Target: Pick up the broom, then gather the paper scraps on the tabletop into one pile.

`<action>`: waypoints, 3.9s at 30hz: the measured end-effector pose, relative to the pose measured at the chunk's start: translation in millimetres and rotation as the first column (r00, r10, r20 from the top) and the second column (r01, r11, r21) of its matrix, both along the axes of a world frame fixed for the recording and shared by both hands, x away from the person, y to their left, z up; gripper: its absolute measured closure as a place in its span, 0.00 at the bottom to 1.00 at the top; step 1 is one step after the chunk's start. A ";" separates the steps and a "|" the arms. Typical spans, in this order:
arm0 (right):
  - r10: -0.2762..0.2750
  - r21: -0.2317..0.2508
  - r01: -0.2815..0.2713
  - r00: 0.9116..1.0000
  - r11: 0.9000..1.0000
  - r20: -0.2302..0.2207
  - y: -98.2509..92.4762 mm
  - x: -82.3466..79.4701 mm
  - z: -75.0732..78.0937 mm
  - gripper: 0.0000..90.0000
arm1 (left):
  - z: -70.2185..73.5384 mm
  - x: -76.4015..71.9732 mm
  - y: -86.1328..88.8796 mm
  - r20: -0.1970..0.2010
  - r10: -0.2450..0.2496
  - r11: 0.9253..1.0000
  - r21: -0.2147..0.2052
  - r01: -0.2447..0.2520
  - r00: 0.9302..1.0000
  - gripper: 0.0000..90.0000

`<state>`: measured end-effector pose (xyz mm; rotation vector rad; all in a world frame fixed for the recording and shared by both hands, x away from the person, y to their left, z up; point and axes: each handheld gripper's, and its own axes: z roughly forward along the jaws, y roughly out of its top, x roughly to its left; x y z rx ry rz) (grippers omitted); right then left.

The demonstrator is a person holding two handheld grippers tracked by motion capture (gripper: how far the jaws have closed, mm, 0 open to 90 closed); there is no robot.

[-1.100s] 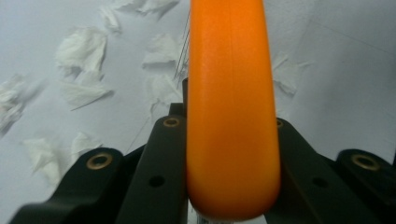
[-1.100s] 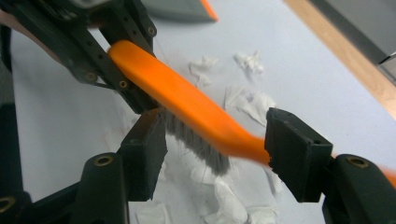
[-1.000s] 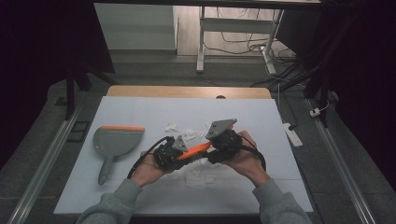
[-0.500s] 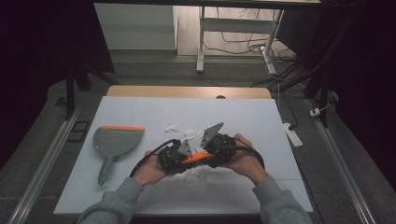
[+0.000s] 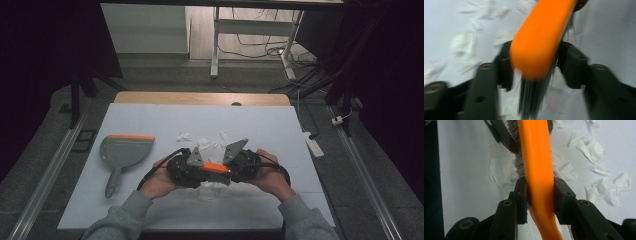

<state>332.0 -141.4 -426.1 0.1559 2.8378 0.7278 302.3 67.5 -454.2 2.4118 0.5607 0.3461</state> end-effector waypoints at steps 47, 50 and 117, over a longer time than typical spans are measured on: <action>-0.534 0.103 0.527 0.844 0.843 0.053 -46.5 107.9 22.7 0.76 | -44.7 -59.1 166.7 -0.017 0.469 0.861 -0.214 -0.461 0.883 0.33; -0.541 0.048 0.539 0.837 0.841 0.082 -37.3 125.9 17.3 0.76 | -46.6 -58.2 166.8 -0.021 0.466 0.860 -0.224 -0.459 0.884 0.33; -0.367 -0.109 0.377 0.924 0.920 0.105 83.3 148.4 -3.5 0.76 | -50.9 -53.4 176.3 -0.046 0.465 0.846 -0.270 -0.460 0.884 0.34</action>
